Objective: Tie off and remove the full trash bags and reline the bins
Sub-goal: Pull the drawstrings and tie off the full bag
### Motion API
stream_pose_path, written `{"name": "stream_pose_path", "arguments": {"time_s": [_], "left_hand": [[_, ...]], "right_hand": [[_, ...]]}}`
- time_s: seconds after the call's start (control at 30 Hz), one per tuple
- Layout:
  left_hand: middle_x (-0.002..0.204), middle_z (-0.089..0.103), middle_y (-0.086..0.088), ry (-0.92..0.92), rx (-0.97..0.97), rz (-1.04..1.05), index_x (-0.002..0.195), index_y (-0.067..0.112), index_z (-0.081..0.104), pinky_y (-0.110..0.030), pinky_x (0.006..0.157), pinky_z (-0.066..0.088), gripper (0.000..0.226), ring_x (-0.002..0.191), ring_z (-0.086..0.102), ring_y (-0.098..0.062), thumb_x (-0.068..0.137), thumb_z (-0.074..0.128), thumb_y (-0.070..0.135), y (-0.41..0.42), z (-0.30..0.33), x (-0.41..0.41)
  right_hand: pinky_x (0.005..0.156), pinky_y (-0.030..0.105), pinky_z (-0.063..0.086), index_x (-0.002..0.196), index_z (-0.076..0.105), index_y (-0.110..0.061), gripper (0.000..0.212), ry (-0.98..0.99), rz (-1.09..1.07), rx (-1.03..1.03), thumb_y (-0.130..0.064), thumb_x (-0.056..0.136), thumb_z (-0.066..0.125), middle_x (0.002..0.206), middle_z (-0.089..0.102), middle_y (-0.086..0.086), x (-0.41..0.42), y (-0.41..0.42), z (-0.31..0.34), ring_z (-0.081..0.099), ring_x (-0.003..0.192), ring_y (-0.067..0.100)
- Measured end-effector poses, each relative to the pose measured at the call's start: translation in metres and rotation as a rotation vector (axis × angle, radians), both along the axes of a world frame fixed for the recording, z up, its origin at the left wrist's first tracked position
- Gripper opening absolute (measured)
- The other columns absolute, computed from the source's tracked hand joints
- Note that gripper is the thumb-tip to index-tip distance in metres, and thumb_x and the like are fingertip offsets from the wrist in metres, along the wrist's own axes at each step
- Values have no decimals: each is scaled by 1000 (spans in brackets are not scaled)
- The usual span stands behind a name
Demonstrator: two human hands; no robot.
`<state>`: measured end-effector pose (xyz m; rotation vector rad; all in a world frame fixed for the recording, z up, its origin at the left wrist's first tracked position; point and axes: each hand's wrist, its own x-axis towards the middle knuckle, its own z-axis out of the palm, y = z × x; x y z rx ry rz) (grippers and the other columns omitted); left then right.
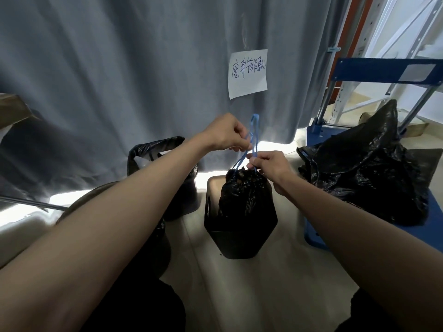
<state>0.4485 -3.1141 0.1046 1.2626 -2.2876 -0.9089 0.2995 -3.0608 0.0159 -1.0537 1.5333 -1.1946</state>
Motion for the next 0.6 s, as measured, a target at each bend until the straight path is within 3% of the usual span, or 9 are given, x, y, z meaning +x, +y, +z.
{"name": "stream_pose_path", "arguments": {"time_s": [0.13,0.33,0.53,0.6], "left_hand": [[52,64,6,-27,-18,-13,71,0,69,-16,52,44,17,47,58,-3,72,82,11,0,2,-5],[48,63,10,8,-83,10,60,17,68,-10,50,42,19,44,57,-1,69,84,15,-4,2,-16],[50,62,9,33,-153,94,59,19,67,-7,46,39,21,40,53,2,70,85,16,-10,-2,-21],[54,63,2,26,-180,132,60,17,66,-8,47,40,21,43,53,-3,70,84,18,-12,-5,-22]], "right_hand": [[43,17,45,89,59,-7,18,-54,-29,31,5,82,70,74,72,18,6,-4,-1,64,49,17],[56,20,47,74,73,2,8,133,64,-19,8,76,68,69,72,14,7,-8,-6,58,47,11],[69,22,47,80,77,0,7,169,217,-52,0,75,72,73,73,0,3,-7,-7,59,59,4],[71,23,47,80,77,-3,8,181,260,-54,-8,77,71,72,72,3,2,-6,-5,57,65,9]]}}
